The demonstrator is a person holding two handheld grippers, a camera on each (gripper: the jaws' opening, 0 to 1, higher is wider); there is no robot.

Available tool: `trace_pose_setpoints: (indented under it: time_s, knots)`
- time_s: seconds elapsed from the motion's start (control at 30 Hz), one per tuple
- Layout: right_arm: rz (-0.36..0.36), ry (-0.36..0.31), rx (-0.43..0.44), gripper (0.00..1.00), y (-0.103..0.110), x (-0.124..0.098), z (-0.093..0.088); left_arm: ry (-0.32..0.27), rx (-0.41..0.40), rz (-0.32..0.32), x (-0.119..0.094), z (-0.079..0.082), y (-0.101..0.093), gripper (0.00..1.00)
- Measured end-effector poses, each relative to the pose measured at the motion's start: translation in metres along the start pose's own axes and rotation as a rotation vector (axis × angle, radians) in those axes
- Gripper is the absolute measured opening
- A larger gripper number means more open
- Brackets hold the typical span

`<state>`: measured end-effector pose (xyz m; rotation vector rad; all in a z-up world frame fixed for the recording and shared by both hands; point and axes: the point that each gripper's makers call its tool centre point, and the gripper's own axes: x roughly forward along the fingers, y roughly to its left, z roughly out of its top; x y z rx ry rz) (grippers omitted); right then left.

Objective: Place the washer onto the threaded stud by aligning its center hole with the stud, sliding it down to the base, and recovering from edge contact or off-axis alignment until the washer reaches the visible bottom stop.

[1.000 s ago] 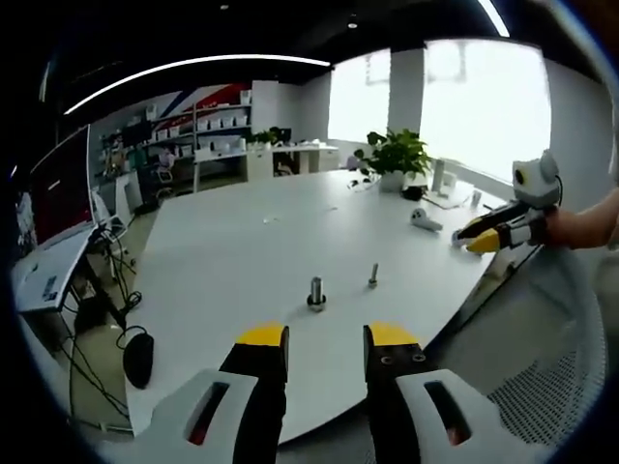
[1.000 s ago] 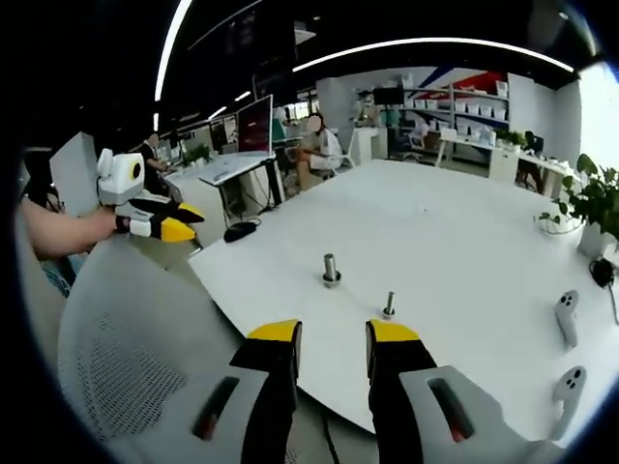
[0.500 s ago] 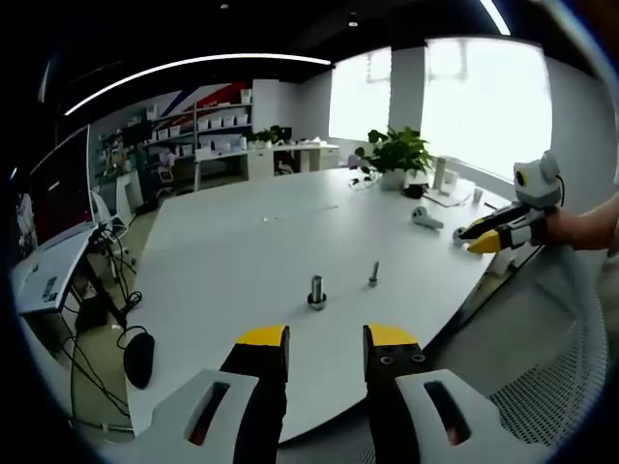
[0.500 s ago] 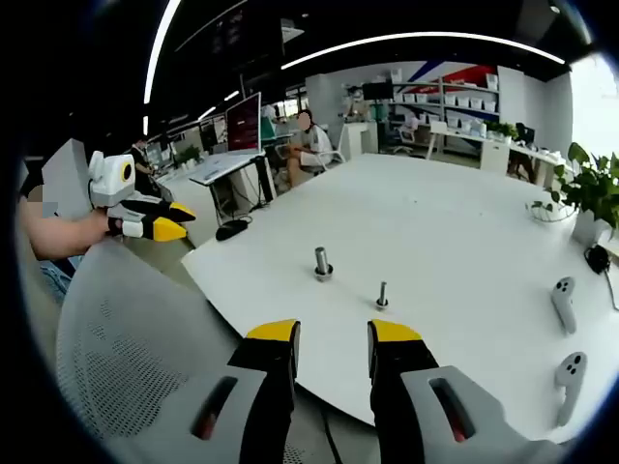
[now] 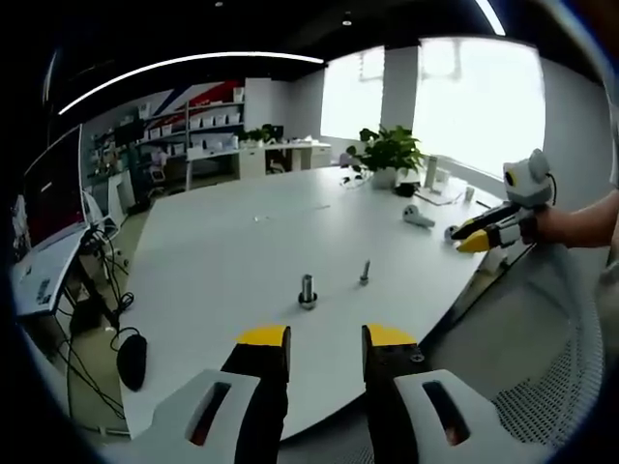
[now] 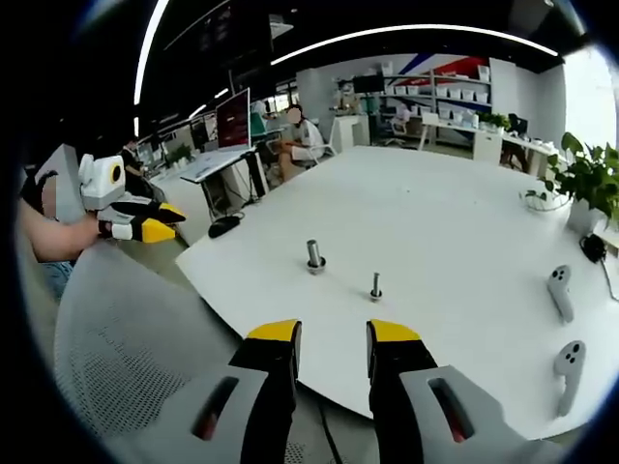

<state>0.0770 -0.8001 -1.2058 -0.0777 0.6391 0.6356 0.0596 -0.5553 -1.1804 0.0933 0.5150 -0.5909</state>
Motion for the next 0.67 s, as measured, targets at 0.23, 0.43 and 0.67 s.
trace_pose_setpoints:
  time_s: [0.23, 0.43, 0.67]
  knots:
    - [-0.045, -0.004, 0.022, 0.29, -0.009, -0.002, 0.000, 0.004, -0.033, -0.006, 0.001, -0.002, 0.001, 0.27]
    - [-0.089, 0.032, 0.031, 0.30, -0.017, -0.002, -0.007, -0.027, -0.045, -0.042, -0.001, 0.004, -0.006, 0.27]
    - [-0.127, 0.053, 0.015, 0.29, -0.022, -0.004, -0.010, -0.039, -0.026, -0.046, -0.001, 0.005, -0.008, 0.26]
